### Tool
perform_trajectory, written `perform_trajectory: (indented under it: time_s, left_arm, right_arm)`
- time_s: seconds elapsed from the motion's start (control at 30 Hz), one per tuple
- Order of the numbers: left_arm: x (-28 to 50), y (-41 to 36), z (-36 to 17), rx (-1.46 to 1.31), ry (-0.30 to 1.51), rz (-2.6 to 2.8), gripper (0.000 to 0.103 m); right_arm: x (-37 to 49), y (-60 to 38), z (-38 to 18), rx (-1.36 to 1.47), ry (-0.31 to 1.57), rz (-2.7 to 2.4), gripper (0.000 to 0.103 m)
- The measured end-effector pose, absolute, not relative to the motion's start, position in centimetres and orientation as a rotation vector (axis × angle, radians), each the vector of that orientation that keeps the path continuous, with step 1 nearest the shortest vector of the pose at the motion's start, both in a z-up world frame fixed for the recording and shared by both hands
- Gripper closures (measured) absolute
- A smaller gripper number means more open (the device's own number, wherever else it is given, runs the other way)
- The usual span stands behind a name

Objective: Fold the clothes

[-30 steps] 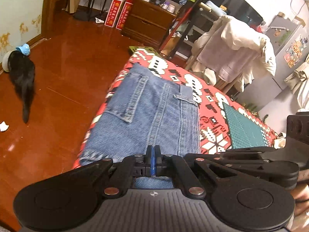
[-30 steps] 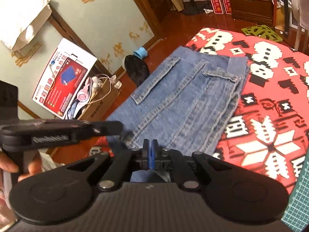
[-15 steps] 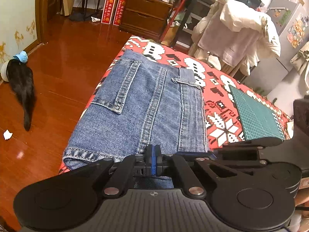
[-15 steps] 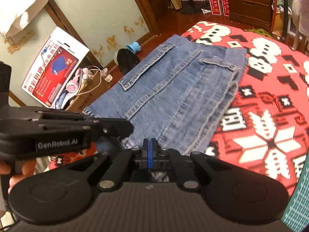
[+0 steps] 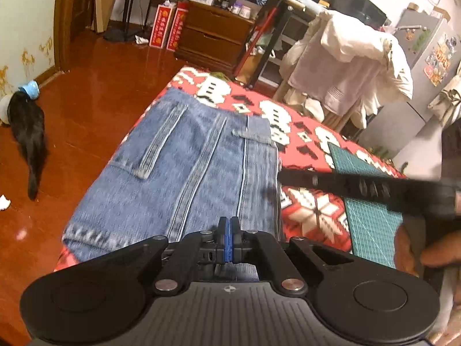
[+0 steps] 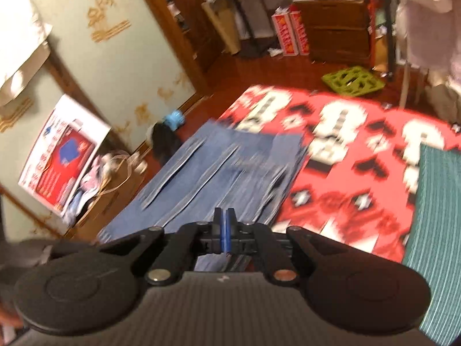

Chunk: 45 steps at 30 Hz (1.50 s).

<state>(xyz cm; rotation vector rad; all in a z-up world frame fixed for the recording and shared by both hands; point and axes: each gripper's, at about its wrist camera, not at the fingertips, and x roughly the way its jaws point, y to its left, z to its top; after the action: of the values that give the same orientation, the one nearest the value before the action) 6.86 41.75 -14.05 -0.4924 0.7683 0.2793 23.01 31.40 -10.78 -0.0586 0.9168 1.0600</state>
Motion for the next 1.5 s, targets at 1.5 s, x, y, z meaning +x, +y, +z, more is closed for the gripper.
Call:
perform_trajectory:
  time_s: [1.5]
  left_arm:
    - [8.8,40.1,-14.2,-0.441,0.850,0.330,0.096]
  right_arm:
    - [27.8,36.2,-10.6,-0.072,0.872,0.944,0.089]
